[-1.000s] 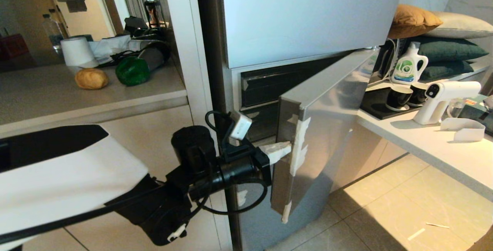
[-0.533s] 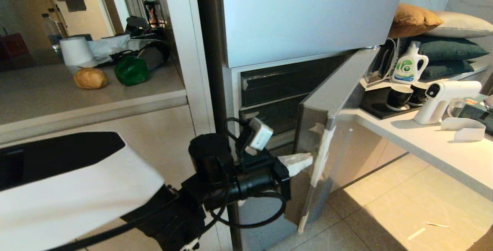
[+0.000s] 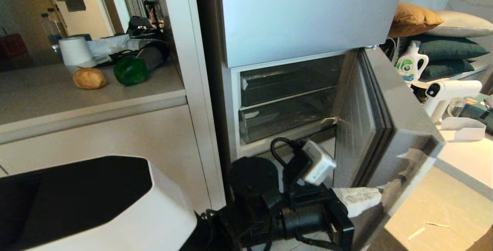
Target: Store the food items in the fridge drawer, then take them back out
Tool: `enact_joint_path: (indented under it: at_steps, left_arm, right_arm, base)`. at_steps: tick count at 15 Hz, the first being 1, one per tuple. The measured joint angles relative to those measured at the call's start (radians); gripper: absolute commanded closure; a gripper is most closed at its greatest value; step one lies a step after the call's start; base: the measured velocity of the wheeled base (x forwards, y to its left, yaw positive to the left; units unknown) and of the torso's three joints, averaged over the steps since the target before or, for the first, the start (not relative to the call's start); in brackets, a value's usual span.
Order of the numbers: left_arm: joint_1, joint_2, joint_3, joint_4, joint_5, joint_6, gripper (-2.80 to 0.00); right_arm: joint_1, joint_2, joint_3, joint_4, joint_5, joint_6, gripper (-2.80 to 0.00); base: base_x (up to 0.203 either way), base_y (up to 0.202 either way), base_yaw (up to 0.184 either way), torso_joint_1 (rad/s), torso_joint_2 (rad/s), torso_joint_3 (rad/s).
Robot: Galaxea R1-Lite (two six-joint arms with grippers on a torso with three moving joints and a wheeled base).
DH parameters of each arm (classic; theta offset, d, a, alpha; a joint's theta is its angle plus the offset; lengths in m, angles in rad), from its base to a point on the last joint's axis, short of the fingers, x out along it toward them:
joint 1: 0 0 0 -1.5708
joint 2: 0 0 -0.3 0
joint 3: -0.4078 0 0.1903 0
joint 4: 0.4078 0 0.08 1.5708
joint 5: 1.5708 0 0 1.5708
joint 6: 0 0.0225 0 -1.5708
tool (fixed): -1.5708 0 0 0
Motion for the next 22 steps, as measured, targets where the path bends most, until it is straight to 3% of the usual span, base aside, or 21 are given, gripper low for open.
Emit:
enact_joint_path:
  at_steps: [4,14,18,22]
  left_arm:
    - [-0.041,0.010,-0.014,-0.003,0.012,0.001,0.00]
    - [-0.027,-0.052,-0.028,-0.001,0.105,0.006,0.00]
    - [0.076,-0.218,-0.082,0.090,0.127,0.008,0.00]
    - [0.268,-0.472,-0.077,0.229,0.237,0.060,0.00]
  right_arm:
    - [0.000,0.000,0.000,0.000,0.000,0.000,0.00]
    - [0.000,0.000,0.000,0.000,0.000,0.000,0.00]
    - [0.000,0.000,0.000,0.000,0.000,0.000,0.00]
    - [0.000,0.000,0.000,0.000,0.000,0.000,0.00]
  base:
    - [0.000,0.000,0.000,0.000,0.00,0.000]
    - [0.000,0.000,0.000,0.000,0.00,0.000]
    - [0.000,0.000,0.000,0.000,0.00,0.000]
    - [0.000,0.000,0.000,0.000,0.00,0.000]
